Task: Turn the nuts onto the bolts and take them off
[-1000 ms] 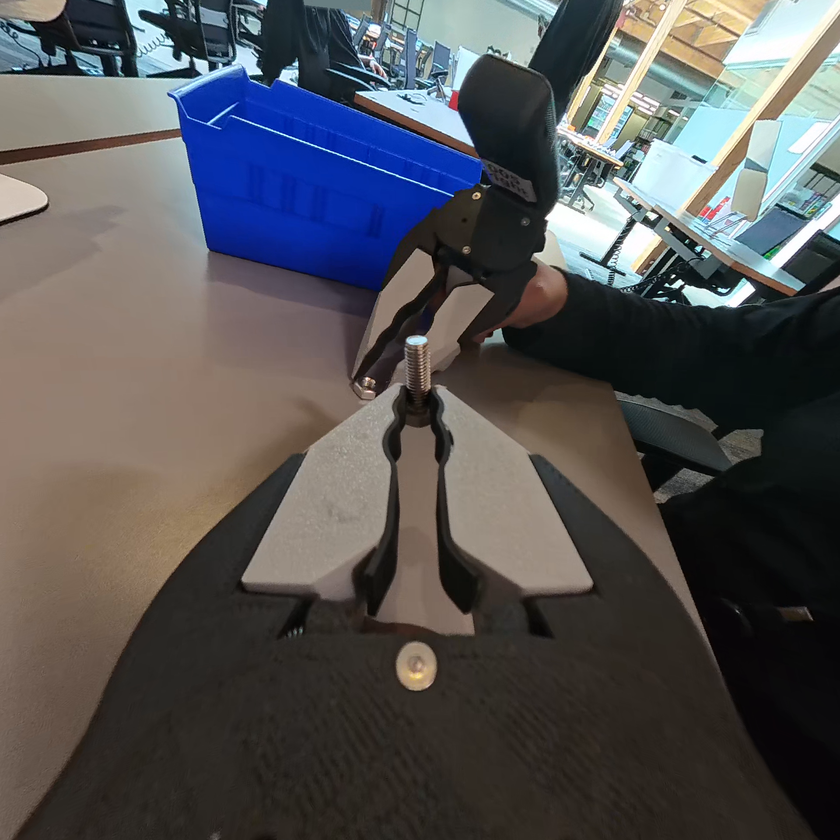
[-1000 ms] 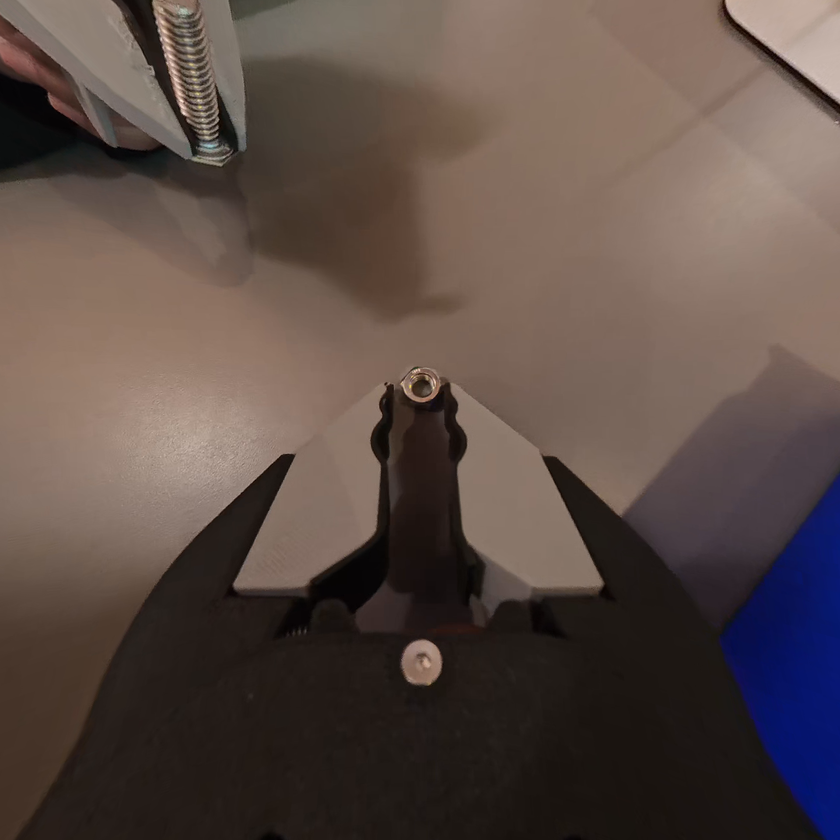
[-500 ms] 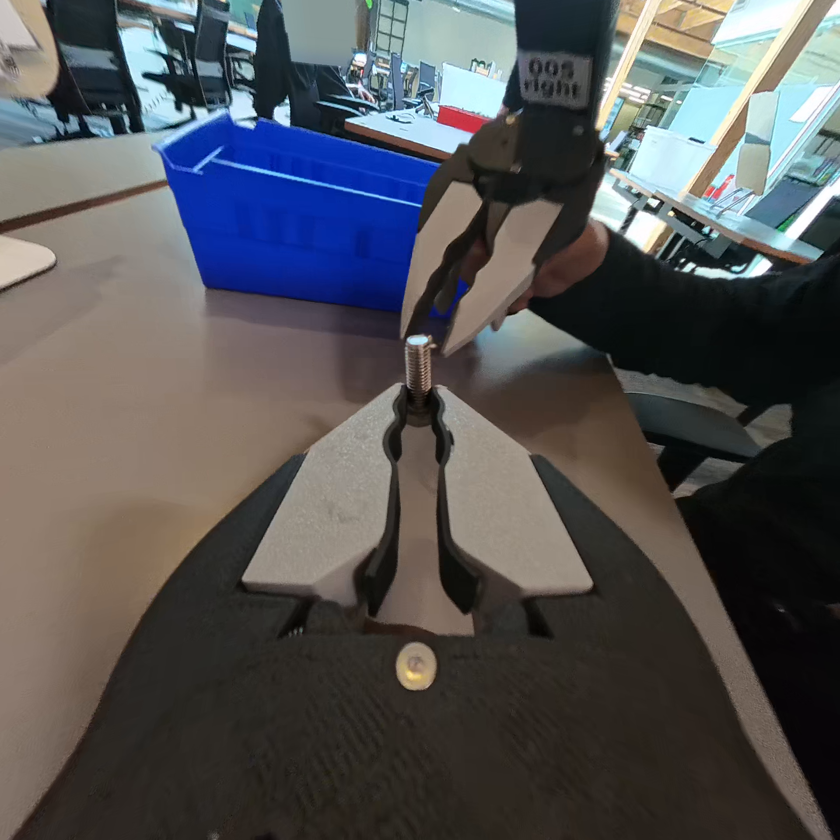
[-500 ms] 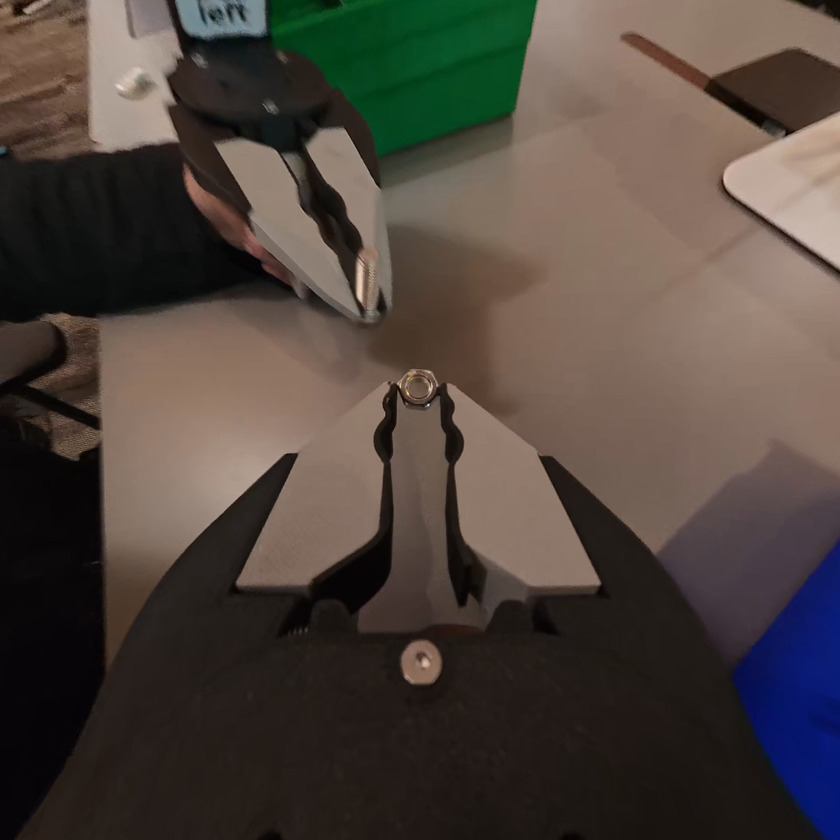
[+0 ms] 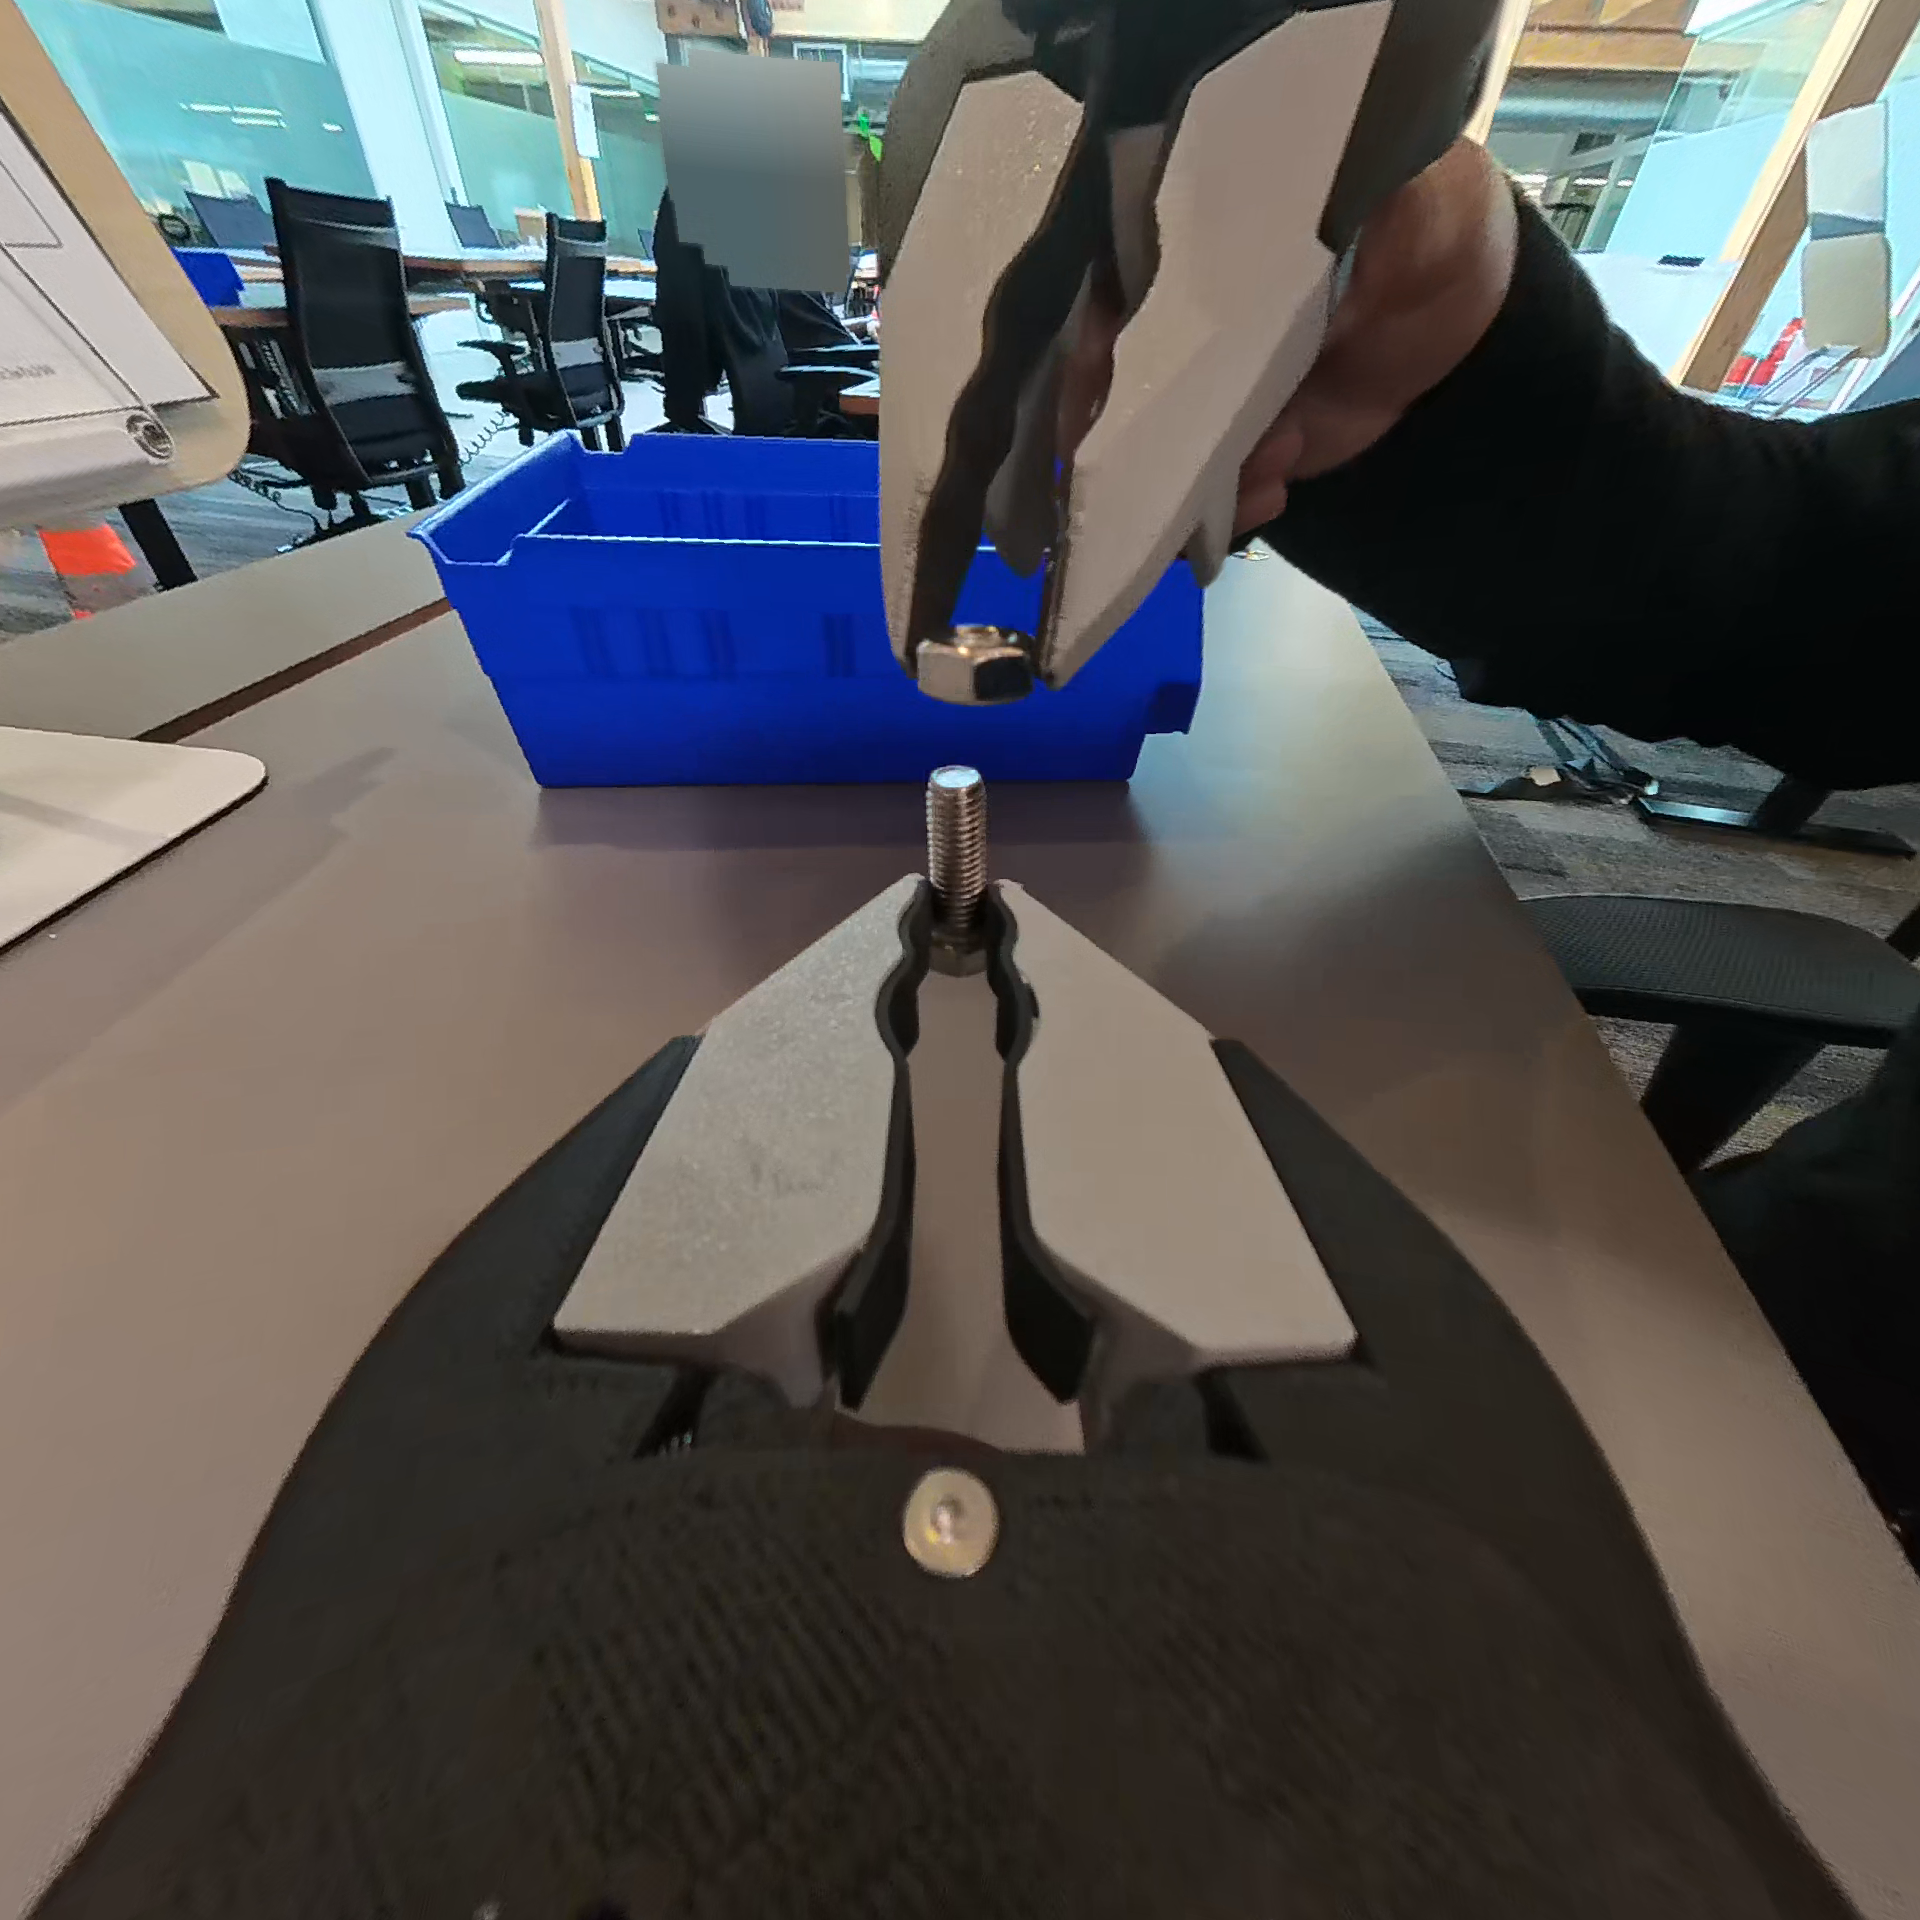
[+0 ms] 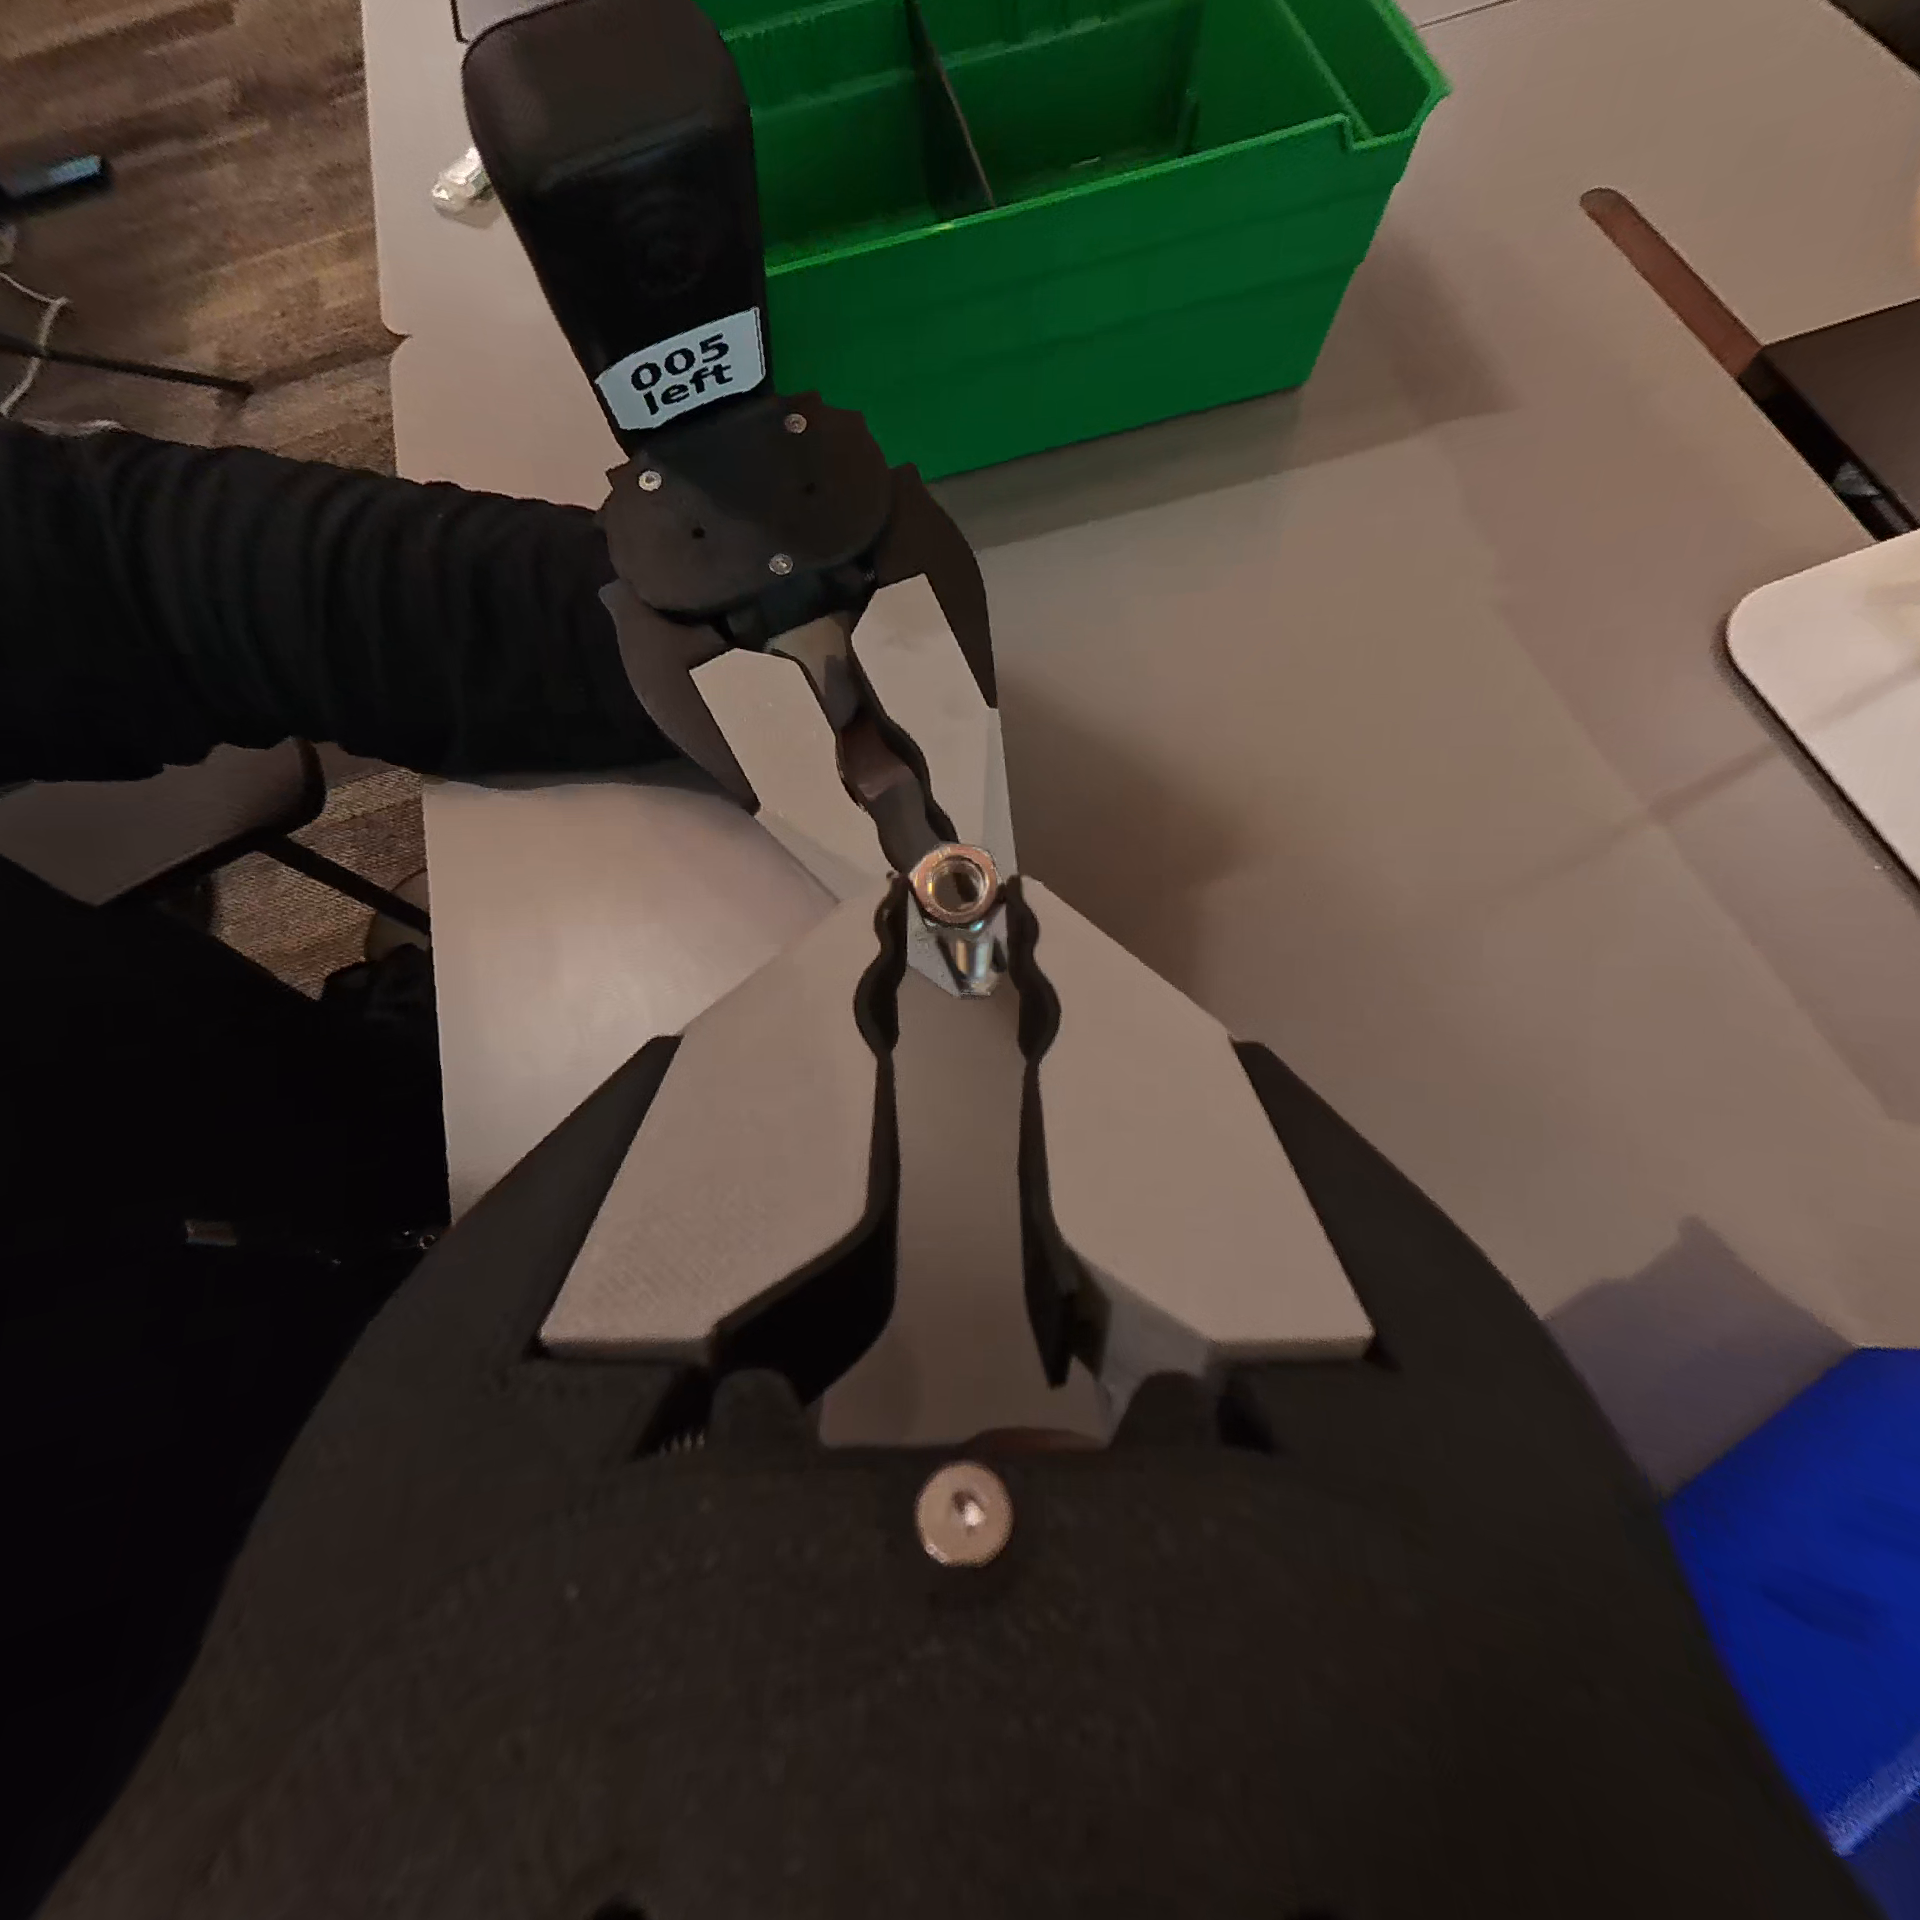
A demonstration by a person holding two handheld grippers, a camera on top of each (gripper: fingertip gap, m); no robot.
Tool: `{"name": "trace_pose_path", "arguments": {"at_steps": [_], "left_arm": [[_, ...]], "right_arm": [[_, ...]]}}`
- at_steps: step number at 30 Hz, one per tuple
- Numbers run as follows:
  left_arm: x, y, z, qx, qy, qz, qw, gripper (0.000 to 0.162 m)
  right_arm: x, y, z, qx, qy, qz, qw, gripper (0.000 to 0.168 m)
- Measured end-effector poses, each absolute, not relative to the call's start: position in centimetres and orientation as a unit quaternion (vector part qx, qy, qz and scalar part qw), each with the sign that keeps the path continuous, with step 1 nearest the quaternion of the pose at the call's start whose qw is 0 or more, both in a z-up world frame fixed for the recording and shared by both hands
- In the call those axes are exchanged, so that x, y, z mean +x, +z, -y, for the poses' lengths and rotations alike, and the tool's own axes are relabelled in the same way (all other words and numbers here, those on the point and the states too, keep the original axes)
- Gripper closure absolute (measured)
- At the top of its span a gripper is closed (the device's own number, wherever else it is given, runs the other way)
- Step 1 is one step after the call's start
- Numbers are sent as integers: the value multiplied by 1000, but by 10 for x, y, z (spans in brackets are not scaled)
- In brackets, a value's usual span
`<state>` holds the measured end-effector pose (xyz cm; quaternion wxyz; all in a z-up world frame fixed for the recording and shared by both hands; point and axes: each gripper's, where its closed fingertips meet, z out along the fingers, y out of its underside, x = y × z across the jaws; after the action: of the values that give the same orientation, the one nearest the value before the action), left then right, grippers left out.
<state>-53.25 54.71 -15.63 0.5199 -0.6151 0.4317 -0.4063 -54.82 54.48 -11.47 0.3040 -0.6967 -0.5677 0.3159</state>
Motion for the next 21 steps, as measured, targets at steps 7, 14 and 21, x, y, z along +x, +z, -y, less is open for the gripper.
{"name": "trace_pose_path", "arguments": {"at_steps": [7,14,21], "left_arm": [[-534,-156,-549,-616,-400,-429,526,155],[-534,-155,-548,-614,-398,-431,528,155],[-532,-157,-548,-615,-389,-437,529,155]], "right_arm": [[-552,-126,-546,-704,304,574,287,152],[-550,-129,-546,-707,289,580,283,152],[-549,-134,-547,-712,281,582,274,152]]}}
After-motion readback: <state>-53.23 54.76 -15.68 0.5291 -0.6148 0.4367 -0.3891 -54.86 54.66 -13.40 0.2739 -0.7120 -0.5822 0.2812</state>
